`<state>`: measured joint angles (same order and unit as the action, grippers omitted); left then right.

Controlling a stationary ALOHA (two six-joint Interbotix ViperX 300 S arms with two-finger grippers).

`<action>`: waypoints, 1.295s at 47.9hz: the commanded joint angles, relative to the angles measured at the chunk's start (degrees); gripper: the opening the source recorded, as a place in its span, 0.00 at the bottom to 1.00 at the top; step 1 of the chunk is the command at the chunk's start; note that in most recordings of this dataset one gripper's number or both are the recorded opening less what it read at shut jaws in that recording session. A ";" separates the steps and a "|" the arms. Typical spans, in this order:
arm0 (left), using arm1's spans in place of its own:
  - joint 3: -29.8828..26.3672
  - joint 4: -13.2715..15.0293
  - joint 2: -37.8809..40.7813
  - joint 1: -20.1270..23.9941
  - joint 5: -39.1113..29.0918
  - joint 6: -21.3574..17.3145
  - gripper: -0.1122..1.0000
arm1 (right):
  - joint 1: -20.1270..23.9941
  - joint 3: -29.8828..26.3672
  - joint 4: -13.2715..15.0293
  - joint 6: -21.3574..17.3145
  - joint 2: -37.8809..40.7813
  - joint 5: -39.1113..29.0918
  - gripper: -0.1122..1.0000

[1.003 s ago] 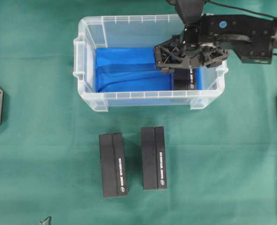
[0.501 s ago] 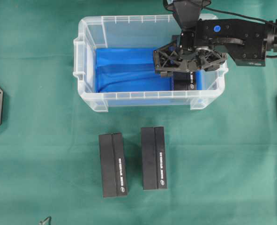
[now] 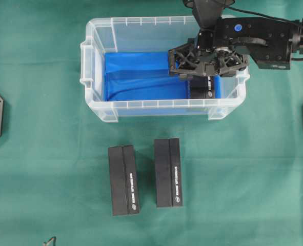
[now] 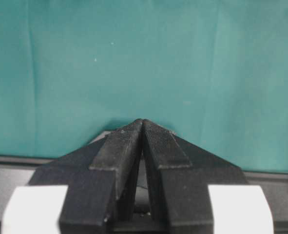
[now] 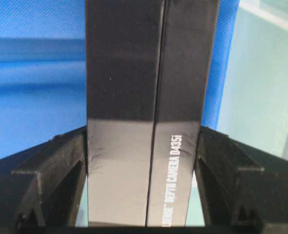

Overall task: Take the box out of the case with the right arm.
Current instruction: 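Close the right gripper on the right box and lift it up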

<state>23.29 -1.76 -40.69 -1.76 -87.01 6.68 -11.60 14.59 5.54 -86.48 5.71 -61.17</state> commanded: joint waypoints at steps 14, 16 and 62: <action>-1.49 -0.18 -0.09 0.18 0.26 -0.18 0.12 | 0.18 -0.35 -0.18 -0.26 -0.70 0.09 0.67; -1.49 -0.18 -0.09 0.18 0.26 -0.18 0.12 | 0.18 -0.35 -0.09 -0.26 -0.70 0.09 0.67; -1.32 -0.18 -0.88 0.18 0.26 -0.18 0.12 | 1.58 -19.42 2.02 0.00 -6.77 -24.17 0.67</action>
<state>23.29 -1.76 -41.40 -1.76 -87.01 6.50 -10.55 -0.70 6.94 -86.66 1.41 -82.88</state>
